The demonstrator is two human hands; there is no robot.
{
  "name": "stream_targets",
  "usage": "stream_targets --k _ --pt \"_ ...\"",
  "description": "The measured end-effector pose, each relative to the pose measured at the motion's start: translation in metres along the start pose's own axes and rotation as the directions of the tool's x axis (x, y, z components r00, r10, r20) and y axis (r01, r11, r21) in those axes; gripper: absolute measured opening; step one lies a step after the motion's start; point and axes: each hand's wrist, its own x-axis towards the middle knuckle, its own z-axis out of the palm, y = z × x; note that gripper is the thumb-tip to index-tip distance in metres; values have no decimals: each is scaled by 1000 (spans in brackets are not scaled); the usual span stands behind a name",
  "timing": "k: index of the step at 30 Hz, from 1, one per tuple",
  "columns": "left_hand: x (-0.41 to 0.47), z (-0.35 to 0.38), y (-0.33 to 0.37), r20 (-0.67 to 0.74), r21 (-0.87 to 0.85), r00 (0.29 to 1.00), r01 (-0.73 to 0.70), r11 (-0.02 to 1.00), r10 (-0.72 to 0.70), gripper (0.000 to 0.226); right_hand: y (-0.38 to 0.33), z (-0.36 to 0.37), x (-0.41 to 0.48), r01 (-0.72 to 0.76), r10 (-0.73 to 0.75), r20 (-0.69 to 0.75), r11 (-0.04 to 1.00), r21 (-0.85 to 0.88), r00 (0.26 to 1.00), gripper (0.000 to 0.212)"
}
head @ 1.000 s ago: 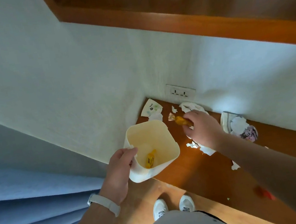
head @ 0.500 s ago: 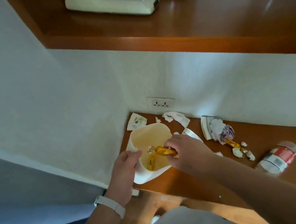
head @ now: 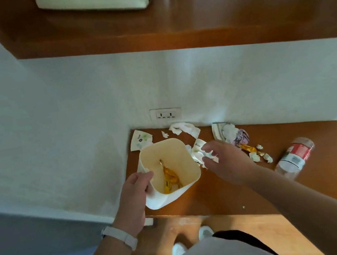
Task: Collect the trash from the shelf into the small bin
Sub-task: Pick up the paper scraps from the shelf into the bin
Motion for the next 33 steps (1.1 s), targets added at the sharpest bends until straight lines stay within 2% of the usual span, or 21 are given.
stream_targets --k 4,9,13,16,21,23,27,33 --pt "3 1 -2 15 -5 1000 -5 1000 5 18 42 14 17 -169 173 49 983 -76 984 46" --pt "0 11 -2 -23 -27 1000 9 1000 -9 15 78 26 43 -260 271 87 959 -115 959 52" --pt "-4 20 -3 -114 -63 993 31 998 -38 18 95 32 71 -249 261 137 964 -98 956 64" --pt "-8 26 -1 -178 -87 982 47 995 -62 13 101 38 93 -190 206 182 976 -105 961 65" --pt "-20 36 0 -263 -114 963 28 993 -58 24 100 51 118 -171 206 208 970 -175 956 66" --pt "-25 37 0 -277 -148 959 24 989 -64 20 99 56 125 -153 202 251 967 -204 946 59" --pt "-32 37 -5 -318 -185 945 16 983 -75 18 99 66 131 -166 203 256 973 -161 945 22" --pt "-35 42 -9 -344 -197 936 10 980 -79 19 98 65 125 -151 155 246 988 -32 957 7"
